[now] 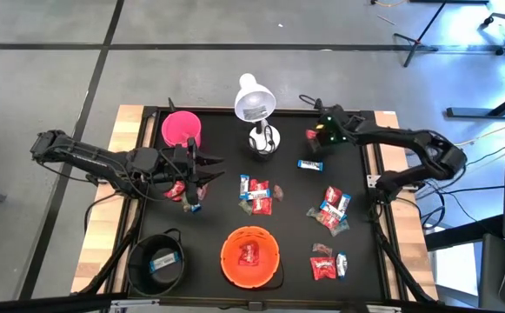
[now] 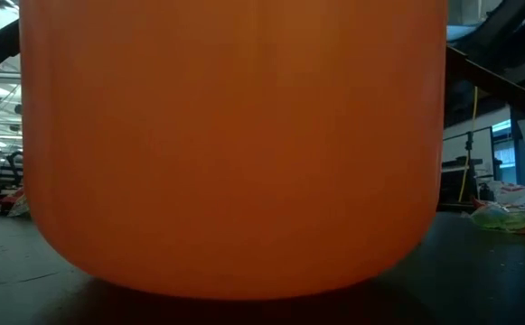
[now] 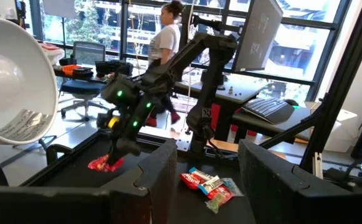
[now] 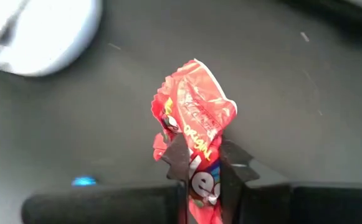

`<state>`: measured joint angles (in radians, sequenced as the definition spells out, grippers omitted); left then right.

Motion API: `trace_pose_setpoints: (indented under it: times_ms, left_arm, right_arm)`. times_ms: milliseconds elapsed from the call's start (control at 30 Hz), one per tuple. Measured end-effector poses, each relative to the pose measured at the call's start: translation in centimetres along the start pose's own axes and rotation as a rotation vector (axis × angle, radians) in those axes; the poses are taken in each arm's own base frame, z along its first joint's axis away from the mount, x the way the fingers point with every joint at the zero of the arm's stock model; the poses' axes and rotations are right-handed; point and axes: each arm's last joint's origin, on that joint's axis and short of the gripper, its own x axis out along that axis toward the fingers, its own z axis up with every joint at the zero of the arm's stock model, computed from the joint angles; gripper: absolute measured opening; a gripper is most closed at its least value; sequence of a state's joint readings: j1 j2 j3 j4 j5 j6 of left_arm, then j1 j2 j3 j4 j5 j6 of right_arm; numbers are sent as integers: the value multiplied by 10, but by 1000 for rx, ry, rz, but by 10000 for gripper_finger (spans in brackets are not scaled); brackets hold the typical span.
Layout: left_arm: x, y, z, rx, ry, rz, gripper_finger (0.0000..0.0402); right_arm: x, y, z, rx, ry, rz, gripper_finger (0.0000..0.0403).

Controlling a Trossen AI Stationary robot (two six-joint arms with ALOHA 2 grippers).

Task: Sort candy
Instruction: Put the red candy into the orange bucket

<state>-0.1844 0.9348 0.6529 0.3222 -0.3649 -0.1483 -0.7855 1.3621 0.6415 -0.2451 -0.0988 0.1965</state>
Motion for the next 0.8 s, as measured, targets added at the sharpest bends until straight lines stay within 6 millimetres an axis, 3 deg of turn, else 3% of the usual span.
trace_pose_setpoints:
  times_ms: [200,533,800]
  left_arm:
    - [0,0,0,-1,1,0,162]
    - [1,0,-3,2,17,3,162]
    - [1,1,-3,1,14,26,162]
  right_arm:
    - [-42,17,8,-7,-156,206,53]
    - [-110,78,-2,-186,-397,565,37]
    - [-127,128,-23,-237,-379,836,44]
